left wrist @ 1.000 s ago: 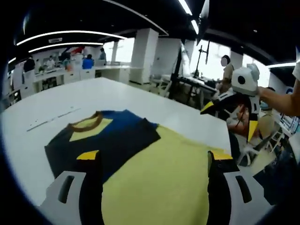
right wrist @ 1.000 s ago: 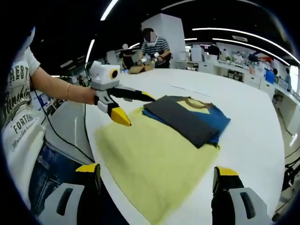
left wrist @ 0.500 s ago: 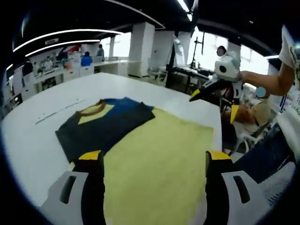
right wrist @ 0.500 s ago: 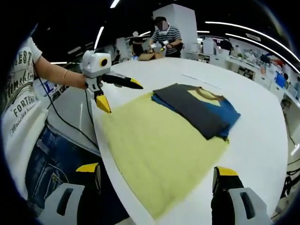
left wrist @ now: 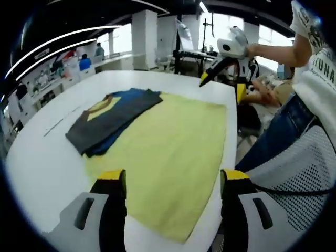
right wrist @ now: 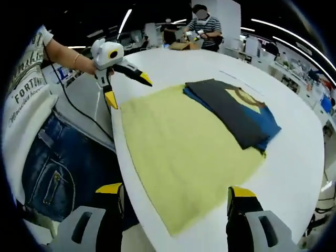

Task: Fold the garment on the visible template until the final outline fits inside the template.

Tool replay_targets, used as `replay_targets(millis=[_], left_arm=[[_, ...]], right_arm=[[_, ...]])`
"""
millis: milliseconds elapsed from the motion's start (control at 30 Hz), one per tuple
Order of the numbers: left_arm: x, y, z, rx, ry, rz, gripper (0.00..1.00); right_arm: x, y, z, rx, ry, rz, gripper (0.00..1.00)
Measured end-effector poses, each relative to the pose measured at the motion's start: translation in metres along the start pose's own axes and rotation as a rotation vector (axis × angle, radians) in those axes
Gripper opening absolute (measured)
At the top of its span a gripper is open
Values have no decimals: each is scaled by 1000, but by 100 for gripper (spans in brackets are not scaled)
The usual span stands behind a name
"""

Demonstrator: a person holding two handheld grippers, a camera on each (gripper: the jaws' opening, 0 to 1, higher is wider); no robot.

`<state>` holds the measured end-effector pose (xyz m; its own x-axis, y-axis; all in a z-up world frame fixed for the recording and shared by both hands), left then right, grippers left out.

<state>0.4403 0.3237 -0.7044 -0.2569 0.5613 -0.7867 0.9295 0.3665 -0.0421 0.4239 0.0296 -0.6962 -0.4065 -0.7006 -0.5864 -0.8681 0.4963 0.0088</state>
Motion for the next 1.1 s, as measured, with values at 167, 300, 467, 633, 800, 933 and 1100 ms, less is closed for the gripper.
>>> replay_targets(millis=[167,300,467,633,800,933,1100], left_arm=[[16,-5,-6,15,73,51,60],[29,-7,-6,25,134,85,52],[37,-8,-6,27,168,101,49],[50,-3,-6,10,221,118,45],[56,-1,-7,5,252,146,40],[59,-1,-7,15,267,177,38],[58,-4,-6,34,271,210,34]], right_arm=[[12,2,3,-9,92,-88,67],[20,0,7,-6,147,-146,57],[30,0,12,-5,202,-221,45],[39,-2,17,2,261,-257,38],[46,-1,22,-10,296,-299,37],[47,-3,24,0,314,-325,31],[47,-3,25,-11,324,-339,27]])
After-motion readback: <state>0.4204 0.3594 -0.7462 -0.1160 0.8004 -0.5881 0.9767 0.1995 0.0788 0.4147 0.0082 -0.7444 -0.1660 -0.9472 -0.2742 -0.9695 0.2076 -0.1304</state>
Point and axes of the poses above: the point that each gripper's makers call its tool centre point, and the gripper's own axes: z roughly forward along the fingers, y roughly to its left, x roughly out of its underside, the point moved 5 cm from there along -z, roughly backward along the fingers, and after that the axes turned 4 degrees about x, right-handed, at the moved point
